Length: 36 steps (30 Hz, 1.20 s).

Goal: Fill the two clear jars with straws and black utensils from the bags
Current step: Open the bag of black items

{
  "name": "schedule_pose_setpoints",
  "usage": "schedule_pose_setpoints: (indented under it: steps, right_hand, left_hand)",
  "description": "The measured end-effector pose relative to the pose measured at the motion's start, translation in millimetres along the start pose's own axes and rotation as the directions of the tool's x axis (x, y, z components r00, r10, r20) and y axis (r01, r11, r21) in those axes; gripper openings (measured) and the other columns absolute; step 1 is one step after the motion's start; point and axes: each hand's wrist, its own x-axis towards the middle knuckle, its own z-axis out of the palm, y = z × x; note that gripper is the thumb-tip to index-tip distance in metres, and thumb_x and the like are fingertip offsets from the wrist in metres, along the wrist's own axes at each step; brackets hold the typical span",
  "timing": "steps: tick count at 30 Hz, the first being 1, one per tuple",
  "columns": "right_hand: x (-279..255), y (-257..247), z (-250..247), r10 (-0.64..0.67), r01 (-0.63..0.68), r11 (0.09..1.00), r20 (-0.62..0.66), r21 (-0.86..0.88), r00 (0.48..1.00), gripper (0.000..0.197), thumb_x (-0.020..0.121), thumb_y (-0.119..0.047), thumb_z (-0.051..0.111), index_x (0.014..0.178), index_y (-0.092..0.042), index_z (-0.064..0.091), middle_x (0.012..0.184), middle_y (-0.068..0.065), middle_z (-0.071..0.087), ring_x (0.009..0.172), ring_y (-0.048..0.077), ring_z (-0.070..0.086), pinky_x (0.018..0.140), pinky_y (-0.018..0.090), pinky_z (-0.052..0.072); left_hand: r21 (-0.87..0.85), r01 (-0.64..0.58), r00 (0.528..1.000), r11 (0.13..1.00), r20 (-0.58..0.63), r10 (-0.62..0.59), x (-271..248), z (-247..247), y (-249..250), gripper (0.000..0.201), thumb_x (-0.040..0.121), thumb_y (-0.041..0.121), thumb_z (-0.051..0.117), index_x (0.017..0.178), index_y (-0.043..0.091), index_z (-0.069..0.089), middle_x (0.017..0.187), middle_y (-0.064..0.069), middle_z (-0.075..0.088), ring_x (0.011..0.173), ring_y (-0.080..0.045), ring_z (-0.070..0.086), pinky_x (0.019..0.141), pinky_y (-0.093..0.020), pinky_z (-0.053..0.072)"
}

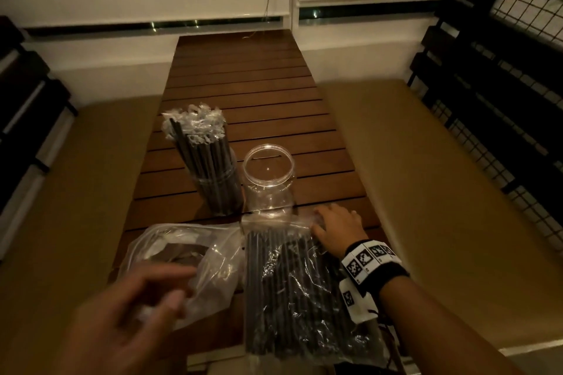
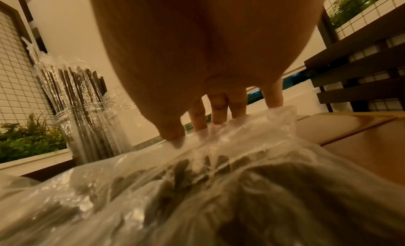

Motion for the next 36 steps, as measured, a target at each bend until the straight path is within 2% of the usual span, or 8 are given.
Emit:
schedule_pose_setpoints:
  steps: [2, 5, 9, 17, 23, 29, 33, 36]
  right_hand:
    - [2.4, 0.2, -0.7, -0.007, 0.007, 1.000, 0.015, -0.002, 1.000, 0.039, 0.101, -0.040, 0.050, 0.137, -0.026, 0.051, 0.136, 0.001, 0.053, 0.128, 0.021, 0.051, 0.119, 0.053, 0.023]
    - [1.7, 1.4, -2.6, -0.042, 0.042, 0.999, -0.008, 0.029, 0.999, 0.020, 0.100, -0.034, 0.053, 0.114, -0.027, 0.065, 0.122, -0.002, 0.059, 0.115, 0.017, 0.057, 0.117, 0.052, 0.027]
    - [-5.4, 3.2, -7.1, -0.079, 0.080, 0.996, -0.028, 0.040, 0.996, 0.014, 0.099, -0.032, 0.056, 0.094, -0.028, 0.068, 0.102, -0.011, 0.059, 0.095, 0.009, 0.055, 0.115, 0.051, 0.030]
    - [-39.0, 9.5, -42.3, -0.084, 0.090, 0.993, -0.086, 0.074, 0.993, 0.015, 0.102, -0.033, 0.049, 0.101, -0.029, 0.063, 0.094, -0.006, 0.071, 0.091, 0.018, 0.066, 0.096, 0.046, 0.049]
    - [-74.0, 4.5, -76.8, -0.134, 0.150, 0.981, -0.127, 0.123, 0.983, 0.012, 0.099, -0.039, 0.052, 0.089, -0.038, 0.057, 0.088, -0.014, 0.068, 0.085, 0.013, 0.063, 0.083, 0.044, 0.054]
    - [-114.2, -14.5, -113.8, -0.213, 0.239, 0.961, -0.177, 0.137, 0.961, 0.011, 0.101, -0.035, 0.054, 0.094, -0.037, 0.063, 0.088, -0.018, 0.066, 0.080, -0.004, 0.059, 0.068, 0.019, 0.043]
    - [-134.5, -23.7, -135.5, -0.206, 0.241, 0.961, -0.233, 0.133, 0.951, 0.014, 0.100, -0.036, 0.056, 0.102, -0.034, 0.069, 0.093, -0.019, 0.069, 0.084, -0.004, 0.061, 0.075, 0.018, 0.050]
    - [-143.1, -25.4, -148.6, -0.164, 0.202, 0.976, -0.328, 0.085, 0.930, 0.015, 0.099, -0.038, 0.055, 0.104, -0.035, 0.069, 0.095, -0.019, 0.069, 0.086, -0.002, 0.062, 0.079, 0.025, 0.055]
  left_hand:
    - [-0.066, -0.027, 0.998, 0.997, 0.059, 0.031, 1.0, 43.5, 23.8, 0.024, 0.072, 0.044, 0.061, 0.095, 0.043, 0.067, 0.078, 0.011, 0.072, 0.065, -0.005, 0.069, 0.061, -0.017, 0.057]
    - [-0.141, 0.063, 0.978, 0.988, 0.208, -0.033, 18.9, 96.4, 14.6, 0.016, 0.086, 0.029, 0.062, 0.094, 0.043, 0.065, 0.086, 0.002, 0.067, 0.074, -0.017, 0.066, 0.067, -0.032, 0.057]
    - [-0.008, -0.010, 0.953, 1.000, 0.301, 0.012, 52.1, 141.0, 2.0, 0.014, 0.096, 0.025, 0.052, 0.102, 0.035, 0.060, 0.090, 0.011, 0.063, 0.083, -0.001, 0.061, 0.069, -0.013, 0.050]
    - [0.050, 0.053, 0.980, 0.997, 0.189, -0.062, 135.6, 143.3, -25.5, 0.012, 0.095, 0.021, 0.056, 0.106, 0.023, 0.060, 0.095, 0.006, 0.063, 0.084, -0.008, 0.064, 0.075, -0.022, 0.055]
    - [0.169, 0.043, 0.995, 0.985, 0.079, -0.057, 144.4, 114.6, -67.0, 0.010, 0.093, 0.015, 0.059, 0.098, 0.020, 0.065, 0.089, 0.005, 0.069, 0.077, 0.006, 0.061, 0.061, 0.000, 0.042]
    - [0.174, 0.071, 0.997, 0.982, -0.043, -0.064, 142.0, 84.2, -82.8, 0.011, 0.093, 0.016, 0.058, 0.092, 0.021, 0.066, 0.088, 0.005, 0.069, 0.086, -0.013, 0.065, 0.068, -0.020, 0.043]
    - [0.061, -0.008, 0.995, 0.998, -0.101, 0.014, 142.0, 80.8, -72.4, 0.016, 0.097, 0.013, 0.051, 0.093, 0.019, 0.066, 0.085, 0.006, 0.068, 0.083, -0.014, 0.065, 0.075, -0.032, 0.050]
    - [-0.011, -0.104, 0.987, 0.995, -0.127, 0.102, 141.6, 85.1, -51.8, 0.017, 0.098, 0.013, 0.049, 0.094, 0.018, 0.065, 0.089, 0.007, 0.067, 0.083, -0.008, 0.063, 0.072, -0.023, 0.049]
